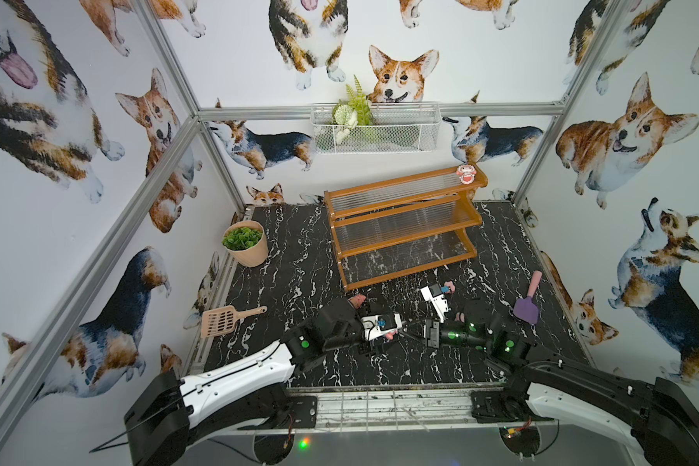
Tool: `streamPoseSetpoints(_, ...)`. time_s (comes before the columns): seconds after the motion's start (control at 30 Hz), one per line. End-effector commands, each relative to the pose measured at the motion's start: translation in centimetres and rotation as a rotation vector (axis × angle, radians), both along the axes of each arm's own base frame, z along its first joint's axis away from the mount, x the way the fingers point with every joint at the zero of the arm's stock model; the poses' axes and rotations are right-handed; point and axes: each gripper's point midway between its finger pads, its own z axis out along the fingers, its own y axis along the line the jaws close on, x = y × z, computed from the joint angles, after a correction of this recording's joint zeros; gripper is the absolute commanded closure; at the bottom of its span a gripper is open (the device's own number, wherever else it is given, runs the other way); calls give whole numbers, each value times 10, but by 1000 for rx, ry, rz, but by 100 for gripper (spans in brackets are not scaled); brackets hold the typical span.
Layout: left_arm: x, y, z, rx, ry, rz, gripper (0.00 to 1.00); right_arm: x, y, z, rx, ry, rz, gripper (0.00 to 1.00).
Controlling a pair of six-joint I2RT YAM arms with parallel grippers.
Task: Organize plastic toys on shelves
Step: Pick up the plastic toy at the center of the board, then place the plastic toy on the shelf.
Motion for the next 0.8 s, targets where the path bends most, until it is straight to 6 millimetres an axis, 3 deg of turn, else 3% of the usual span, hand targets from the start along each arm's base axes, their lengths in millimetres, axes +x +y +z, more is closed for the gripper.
streamPoseSetpoints(0.0, 2, 0, 20, -85, -21, 23, 22, 10, -5, 9, 31, -37, -41, 68)
streamPoseSetpoints(0.13, 22, 20, 46, -198, -28, 200, 18, 25, -18, 13, 61, -27, -92, 68)
streamPoseSetpoints(0.2, 44, 43, 62, -294, 40, 389, 6, 35, -28, 19, 72, -33, -128, 68)
streamPoseSetpoints(0.27, 63, 66, 65, -355, 151, 518, 4, 47, -38, 28, 78, -52, -165, 67)
streamPoseSetpoints(0.43, 95, 101, 36, -489, 404, 717, 4, 88, -64, 70, 105, -114, -274, 67)
streamPoseSetpoints(0.6, 98, 96, 7, -475, 543, 741, 5, 141, -81, 117, 128, -133, -386, 67)
streamPoseSetpoints(0.73, 94, 95, 2, -488, 568, 732, 5, 191, -79, 156, 123, -144, -469, 67)
streamPoseSetpoints(0.77, 93, 95, 3, -491, 567, 727, 5, 208, -75, 154, 112, -123, -486, 67)
